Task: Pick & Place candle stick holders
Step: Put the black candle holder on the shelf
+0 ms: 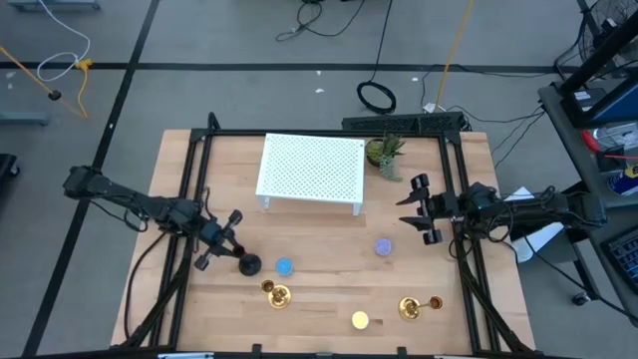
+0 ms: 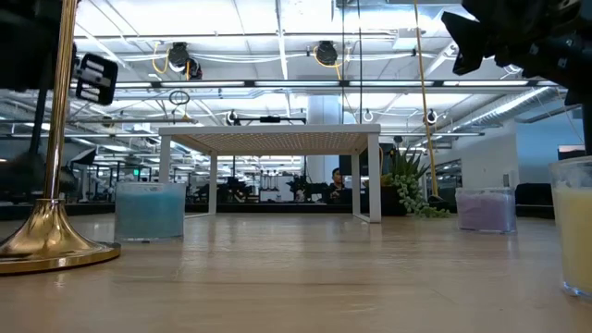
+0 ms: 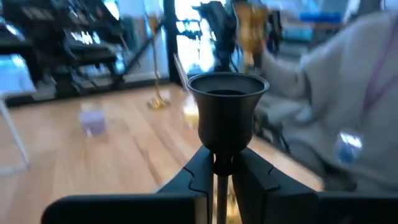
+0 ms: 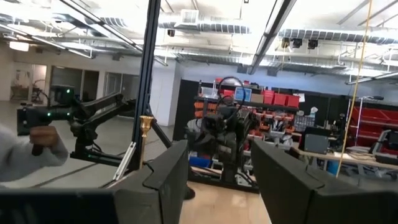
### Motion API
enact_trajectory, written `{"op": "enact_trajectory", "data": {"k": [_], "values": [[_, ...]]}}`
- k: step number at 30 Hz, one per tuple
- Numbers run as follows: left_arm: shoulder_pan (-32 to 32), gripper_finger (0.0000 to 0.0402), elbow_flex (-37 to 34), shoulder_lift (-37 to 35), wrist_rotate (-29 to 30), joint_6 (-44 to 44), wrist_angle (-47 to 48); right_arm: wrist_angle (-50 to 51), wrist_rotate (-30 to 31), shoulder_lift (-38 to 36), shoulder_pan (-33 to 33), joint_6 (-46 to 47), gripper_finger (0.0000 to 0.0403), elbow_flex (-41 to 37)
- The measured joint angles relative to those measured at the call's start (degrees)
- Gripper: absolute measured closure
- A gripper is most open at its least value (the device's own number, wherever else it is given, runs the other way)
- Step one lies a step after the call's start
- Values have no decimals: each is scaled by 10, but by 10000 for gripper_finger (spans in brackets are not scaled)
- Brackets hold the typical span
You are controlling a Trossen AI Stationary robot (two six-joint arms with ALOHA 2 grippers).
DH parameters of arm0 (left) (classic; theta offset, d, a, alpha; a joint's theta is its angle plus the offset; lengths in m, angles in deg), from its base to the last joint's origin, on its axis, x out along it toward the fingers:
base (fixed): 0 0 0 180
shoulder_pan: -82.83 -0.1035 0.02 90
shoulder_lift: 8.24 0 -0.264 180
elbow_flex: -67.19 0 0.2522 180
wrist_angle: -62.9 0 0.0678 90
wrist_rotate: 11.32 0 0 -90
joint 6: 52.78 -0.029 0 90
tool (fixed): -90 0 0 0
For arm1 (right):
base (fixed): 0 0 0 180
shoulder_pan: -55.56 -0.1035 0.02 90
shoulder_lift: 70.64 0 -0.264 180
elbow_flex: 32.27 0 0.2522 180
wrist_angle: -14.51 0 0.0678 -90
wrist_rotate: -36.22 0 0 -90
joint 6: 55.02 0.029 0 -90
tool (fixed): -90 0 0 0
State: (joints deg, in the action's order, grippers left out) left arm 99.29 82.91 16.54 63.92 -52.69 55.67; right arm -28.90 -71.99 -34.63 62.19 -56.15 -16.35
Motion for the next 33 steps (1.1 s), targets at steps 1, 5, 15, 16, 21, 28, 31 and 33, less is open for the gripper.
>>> {"op": "enact_trajectory", "data": {"k": [1,5,15,16,21,28,31,33], "values": [[0,364,0,0,17,16,-19,0,0,1,0,0,229,0],[0,363,13,0,112,72,-44,0,1,7,0,0,229,0],[-11,363,145,0,311,39,8,0,1,14,0,0,229,0],[-17,363,164,0,318,33,23,0,1,14,0,0,229,0],[-57,345,243,21,334,2,63,0,1,14,0,-2,229,0],[-148,360,296,122,356,35,42,0,1,14,0,-16,229,0],[-194,361,297,168,359,13,-16,1,1,14,0,-16,229,0],[-221,351,298,194,355,4,-56,3,1,14,0,-16,229,0]]}}
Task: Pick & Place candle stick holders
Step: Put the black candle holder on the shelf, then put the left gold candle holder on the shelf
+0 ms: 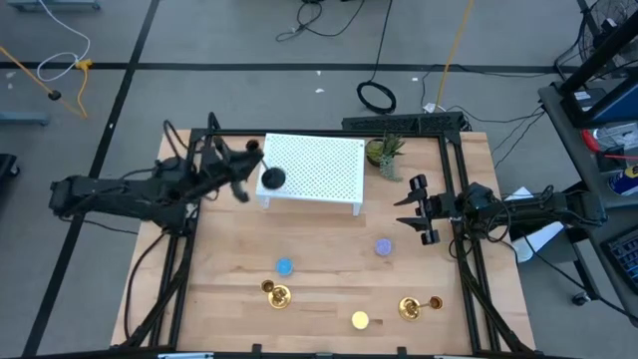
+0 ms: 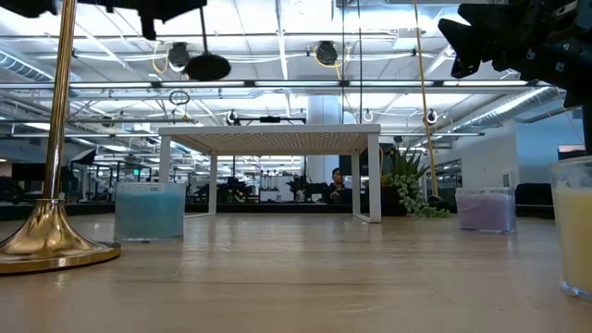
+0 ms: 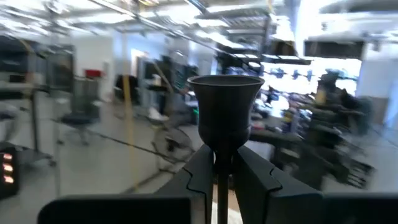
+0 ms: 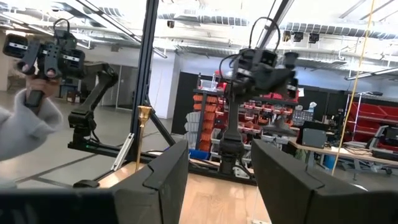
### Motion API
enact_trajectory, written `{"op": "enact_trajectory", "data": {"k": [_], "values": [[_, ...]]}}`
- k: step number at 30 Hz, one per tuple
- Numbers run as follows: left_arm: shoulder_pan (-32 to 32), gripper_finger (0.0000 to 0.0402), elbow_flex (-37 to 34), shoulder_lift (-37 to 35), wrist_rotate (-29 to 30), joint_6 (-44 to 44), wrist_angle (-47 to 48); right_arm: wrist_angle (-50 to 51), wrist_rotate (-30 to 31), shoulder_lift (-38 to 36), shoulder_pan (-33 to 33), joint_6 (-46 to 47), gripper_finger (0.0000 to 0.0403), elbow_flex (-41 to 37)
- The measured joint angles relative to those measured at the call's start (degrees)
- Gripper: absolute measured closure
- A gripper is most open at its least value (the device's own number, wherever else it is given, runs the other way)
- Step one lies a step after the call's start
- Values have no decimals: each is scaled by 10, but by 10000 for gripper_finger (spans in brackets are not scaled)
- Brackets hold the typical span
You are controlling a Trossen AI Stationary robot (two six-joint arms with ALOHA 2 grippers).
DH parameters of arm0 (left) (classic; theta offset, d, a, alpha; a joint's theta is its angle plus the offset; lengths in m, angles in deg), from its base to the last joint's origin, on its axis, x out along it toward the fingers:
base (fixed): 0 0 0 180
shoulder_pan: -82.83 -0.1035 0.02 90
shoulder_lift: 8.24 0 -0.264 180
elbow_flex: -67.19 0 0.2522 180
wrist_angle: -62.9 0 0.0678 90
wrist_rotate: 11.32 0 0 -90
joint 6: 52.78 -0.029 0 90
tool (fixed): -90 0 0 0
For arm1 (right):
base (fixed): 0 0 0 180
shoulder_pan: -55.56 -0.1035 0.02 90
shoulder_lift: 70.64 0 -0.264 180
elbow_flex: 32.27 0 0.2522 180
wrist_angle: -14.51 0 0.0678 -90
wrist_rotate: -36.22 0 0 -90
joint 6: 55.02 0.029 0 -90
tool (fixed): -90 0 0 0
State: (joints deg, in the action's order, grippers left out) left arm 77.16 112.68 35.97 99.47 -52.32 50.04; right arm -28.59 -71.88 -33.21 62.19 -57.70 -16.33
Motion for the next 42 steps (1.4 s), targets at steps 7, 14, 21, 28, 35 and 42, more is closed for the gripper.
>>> {"op": "enact_trajectory", "data": {"k": [7,14,21,28,35,42], "values": [[-86,343,0,85,-1,-2,-51,1,0,0,0,0,229,0],[-150,360,0,148,-7,-8,-70,2,0,0,0,0,229,0],[-192,323,0,191,-13,-20,-84,2,0,0,0,1,229,0],[-209,338,0,224,-15,-21,-87,2,0,0,0,0,229,0],[-209,324,0,233,-15,-17,-79,2,0,0,0,0,229,0],[-208,249,0,232,-15,-18,-60,1,0,0,0,0,229,0]]}}
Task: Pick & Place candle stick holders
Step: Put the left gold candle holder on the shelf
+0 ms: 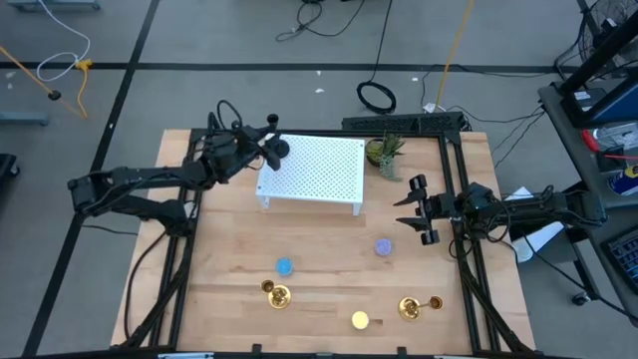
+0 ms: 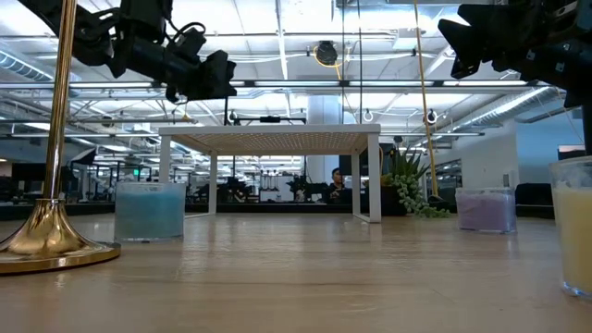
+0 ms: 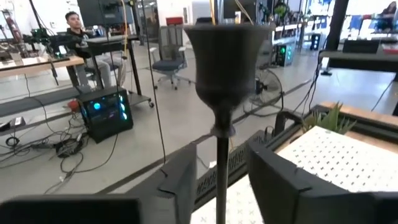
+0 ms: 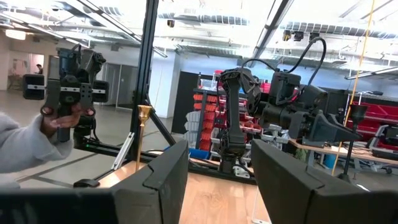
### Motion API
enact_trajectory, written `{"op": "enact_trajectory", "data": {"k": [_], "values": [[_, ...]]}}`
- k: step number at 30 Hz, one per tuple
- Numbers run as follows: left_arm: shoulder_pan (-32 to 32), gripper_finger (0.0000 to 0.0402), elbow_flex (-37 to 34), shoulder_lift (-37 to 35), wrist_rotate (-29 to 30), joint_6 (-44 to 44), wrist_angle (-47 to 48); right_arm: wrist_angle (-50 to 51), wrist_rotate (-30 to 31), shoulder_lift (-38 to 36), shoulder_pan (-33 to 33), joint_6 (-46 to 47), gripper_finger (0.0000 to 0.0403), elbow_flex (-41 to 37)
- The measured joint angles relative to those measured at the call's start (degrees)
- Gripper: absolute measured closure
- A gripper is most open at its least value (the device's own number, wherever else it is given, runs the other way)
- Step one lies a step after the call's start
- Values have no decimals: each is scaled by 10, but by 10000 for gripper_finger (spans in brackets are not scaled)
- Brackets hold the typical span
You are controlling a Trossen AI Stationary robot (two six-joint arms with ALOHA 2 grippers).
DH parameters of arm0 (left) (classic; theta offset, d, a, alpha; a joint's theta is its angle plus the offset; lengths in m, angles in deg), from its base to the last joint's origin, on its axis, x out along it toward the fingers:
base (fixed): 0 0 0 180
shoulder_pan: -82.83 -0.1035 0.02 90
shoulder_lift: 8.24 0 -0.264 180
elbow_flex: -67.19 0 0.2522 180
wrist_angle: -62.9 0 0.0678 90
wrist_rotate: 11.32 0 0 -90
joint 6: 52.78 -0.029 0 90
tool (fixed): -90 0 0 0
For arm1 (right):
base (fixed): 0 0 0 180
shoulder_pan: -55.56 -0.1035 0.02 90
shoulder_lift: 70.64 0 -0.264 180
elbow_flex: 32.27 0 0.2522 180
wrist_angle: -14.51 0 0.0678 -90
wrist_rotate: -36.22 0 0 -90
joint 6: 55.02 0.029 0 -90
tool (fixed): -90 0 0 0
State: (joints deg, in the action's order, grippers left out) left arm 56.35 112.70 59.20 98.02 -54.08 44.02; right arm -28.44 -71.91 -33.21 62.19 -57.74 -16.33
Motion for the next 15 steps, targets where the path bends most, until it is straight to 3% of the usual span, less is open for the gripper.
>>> {"op": "enact_trajectory", "data": {"k": [8,15], "values": [[13,167,0,-59,5,-12,94,0,0,6,0,-19,229,0],[53,147,0,-155,-13,-30,187,0,2,16,0,-10,229,0]]}}
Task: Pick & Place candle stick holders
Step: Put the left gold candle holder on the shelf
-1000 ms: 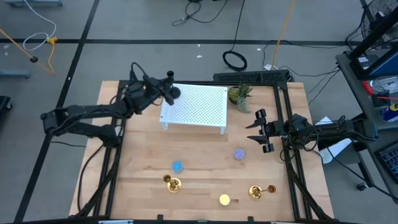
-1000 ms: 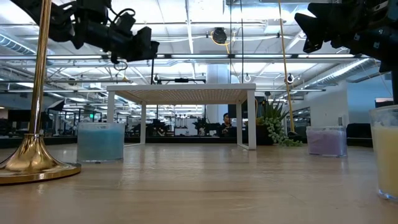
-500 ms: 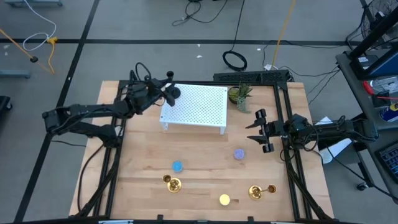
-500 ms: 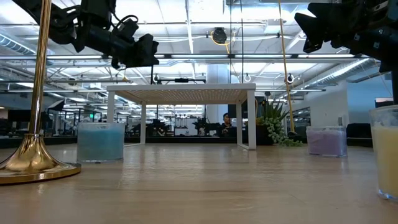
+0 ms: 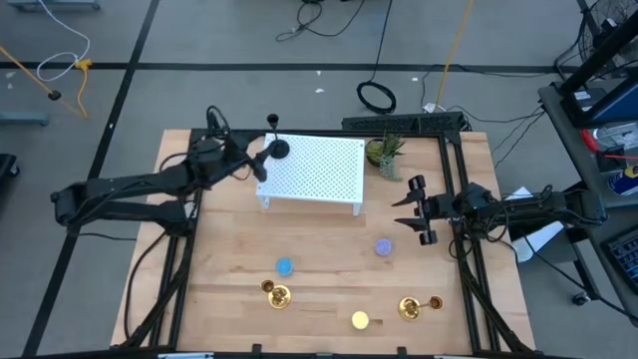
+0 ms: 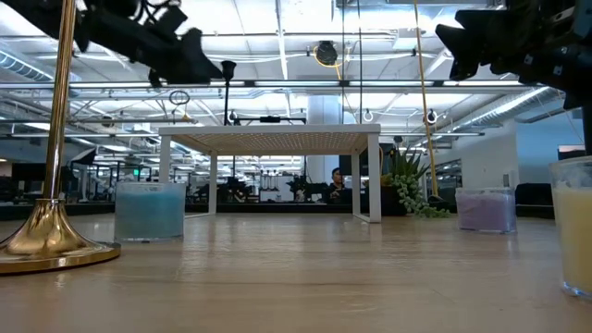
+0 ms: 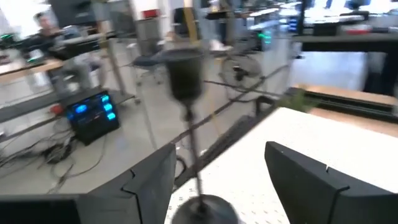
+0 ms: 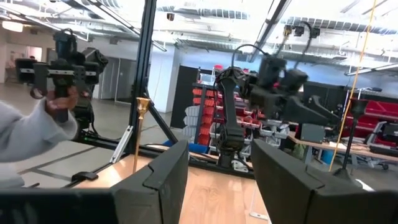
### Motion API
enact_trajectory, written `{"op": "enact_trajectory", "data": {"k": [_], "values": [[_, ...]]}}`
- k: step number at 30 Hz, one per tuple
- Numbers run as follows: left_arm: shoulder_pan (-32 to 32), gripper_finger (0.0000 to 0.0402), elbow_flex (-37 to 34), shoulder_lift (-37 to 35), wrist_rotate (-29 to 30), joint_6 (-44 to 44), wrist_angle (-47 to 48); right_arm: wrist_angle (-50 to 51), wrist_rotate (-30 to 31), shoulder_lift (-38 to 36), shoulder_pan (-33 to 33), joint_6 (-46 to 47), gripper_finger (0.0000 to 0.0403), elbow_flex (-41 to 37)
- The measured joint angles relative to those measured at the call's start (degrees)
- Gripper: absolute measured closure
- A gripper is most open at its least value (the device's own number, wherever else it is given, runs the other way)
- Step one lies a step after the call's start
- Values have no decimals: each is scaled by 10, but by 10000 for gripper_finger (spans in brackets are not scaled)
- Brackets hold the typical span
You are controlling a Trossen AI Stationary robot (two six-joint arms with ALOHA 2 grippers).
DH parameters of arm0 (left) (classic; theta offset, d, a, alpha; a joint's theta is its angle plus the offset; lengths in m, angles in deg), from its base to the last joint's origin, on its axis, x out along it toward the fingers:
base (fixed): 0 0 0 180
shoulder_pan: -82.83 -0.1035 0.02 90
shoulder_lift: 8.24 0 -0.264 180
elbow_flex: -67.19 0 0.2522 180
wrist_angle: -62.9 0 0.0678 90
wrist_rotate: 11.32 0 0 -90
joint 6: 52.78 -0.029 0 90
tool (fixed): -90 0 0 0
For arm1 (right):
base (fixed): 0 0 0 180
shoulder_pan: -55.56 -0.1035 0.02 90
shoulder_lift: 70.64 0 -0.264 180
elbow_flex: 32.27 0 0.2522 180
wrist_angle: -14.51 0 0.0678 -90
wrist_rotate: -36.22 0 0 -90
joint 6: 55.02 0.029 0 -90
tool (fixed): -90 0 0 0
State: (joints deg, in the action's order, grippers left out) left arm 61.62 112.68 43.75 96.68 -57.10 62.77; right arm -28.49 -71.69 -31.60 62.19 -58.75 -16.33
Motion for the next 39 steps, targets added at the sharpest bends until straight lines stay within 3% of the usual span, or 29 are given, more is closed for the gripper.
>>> {"op": "enact_trajectory", "data": {"k": [9,17,27,39], "values": [[86,146,0,-94,-147,-26,192,-1,0,16,0,0,229,0],[193,147,-1,-77,-268,-39,303,-2,-2,19,0,35,229,0],[319,147,0,44,-292,-57,268,-3,-2,19,0,50,229,0],[427,147,0,204,-360,-56,59,-2,-2,19,0,50,229,0]]}}
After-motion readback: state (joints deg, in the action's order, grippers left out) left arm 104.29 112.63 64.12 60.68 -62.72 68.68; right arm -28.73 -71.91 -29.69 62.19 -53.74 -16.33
